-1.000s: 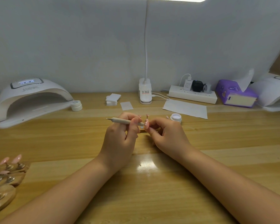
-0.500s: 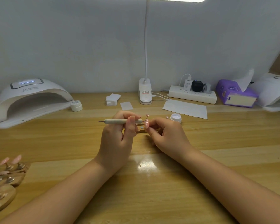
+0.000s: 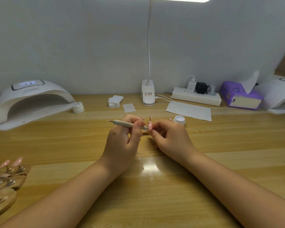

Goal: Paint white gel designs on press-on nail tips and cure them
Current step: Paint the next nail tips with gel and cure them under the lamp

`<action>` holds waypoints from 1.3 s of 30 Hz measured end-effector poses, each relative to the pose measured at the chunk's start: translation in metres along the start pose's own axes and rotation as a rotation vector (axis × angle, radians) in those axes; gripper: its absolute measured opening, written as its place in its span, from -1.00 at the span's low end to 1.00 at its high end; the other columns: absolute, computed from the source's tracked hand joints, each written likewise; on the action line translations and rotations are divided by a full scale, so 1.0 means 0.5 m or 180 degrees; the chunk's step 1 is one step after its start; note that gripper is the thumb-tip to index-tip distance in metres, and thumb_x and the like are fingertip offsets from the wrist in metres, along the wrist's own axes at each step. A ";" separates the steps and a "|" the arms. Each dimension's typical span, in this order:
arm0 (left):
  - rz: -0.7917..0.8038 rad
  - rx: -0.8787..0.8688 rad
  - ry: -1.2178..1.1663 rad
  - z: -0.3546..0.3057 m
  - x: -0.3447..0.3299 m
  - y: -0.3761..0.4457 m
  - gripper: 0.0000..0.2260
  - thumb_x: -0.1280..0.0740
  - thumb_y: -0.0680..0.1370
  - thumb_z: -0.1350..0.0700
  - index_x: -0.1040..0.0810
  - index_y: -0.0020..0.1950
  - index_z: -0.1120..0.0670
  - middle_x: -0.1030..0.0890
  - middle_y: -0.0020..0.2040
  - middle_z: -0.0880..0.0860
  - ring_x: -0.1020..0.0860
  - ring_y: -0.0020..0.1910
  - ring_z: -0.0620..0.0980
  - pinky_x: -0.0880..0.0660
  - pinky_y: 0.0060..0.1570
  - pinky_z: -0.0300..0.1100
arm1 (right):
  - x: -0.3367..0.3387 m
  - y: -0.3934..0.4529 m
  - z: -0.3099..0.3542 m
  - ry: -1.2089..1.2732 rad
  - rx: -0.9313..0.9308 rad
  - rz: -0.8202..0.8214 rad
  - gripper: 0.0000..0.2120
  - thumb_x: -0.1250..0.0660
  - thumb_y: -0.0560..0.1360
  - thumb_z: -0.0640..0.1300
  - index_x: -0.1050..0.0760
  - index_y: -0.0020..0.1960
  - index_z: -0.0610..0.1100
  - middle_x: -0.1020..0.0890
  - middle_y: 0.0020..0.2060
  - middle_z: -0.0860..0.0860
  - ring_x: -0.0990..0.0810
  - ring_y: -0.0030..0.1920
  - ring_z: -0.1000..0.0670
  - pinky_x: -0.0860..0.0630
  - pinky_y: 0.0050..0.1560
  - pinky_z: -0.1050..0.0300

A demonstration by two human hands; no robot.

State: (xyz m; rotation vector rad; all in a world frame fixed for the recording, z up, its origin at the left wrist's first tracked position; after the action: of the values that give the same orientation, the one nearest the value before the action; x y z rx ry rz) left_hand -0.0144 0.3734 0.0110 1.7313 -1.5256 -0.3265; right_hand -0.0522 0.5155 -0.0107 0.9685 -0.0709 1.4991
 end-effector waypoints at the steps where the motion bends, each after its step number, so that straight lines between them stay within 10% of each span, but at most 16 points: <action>1: 0.0008 0.0024 0.0011 0.002 0.000 0.000 -0.84 -0.15 0.60 0.01 -0.48 -0.09 -0.03 -0.52 -0.32 -0.10 -0.52 -0.34 -0.06 -0.48 -0.30 -0.10 | 0.000 0.000 0.000 0.0011 0.0002 -0.0006 -0.92 -0.38 0.51 -0.22 -0.63 -0.04 -0.11 -0.63 -0.24 0.16 -0.54 -0.33 0.28 -0.47 -0.22 0.34; 30: -0.0214 -0.0113 -0.0097 0.003 0.011 -0.001 -0.81 -0.12 0.61 0.00 -0.51 -0.01 0.00 -0.56 -0.29 -0.08 -0.56 -0.29 -0.11 -0.50 -0.30 -0.26 | 0.001 -0.003 -0.002 0.0036 -0.0014 0.0016 -0.93 -0.37 0.52 -0.20 -0.62 -0.03 -0.09 -0.63 -0.20 0.17 -0.53 -0.33 0.30 -0.42 -0.26 0.40; 39: -0.0479 -0.0025 -0.0104 0.013 0.024 0.002 -0.87 -0.12 0.60 -0.06 -0.44 0.06 -0.13 -0.56 -0.15 -0.03 -0.57 -0.16 -0.05 -0.53 -0.10 -0.08 | 0.015 -0.005 0.014 0.0259 0.0206 -0.0200 -0.89 -0.35 0.54 -0.18 -0.61 0.05 -0.11 -0.64 -0.17 0.11 -0.57 -0.37 -0.08 -0.54 -0.27 -0.11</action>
State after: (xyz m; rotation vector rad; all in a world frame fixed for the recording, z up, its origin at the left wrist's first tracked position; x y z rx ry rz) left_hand -0.0165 0.3597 0.0109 1.8472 -1.4179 -0.4385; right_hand -0.0457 0.5179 -0.0031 0.9519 0.0664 1.4886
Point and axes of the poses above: each hand's wrist, its own y-axis towards the middle knuckle, its own x-axis out of the back of the hand, z = x × y, the point moved 7 cm from there along y, towards the middle knuckle
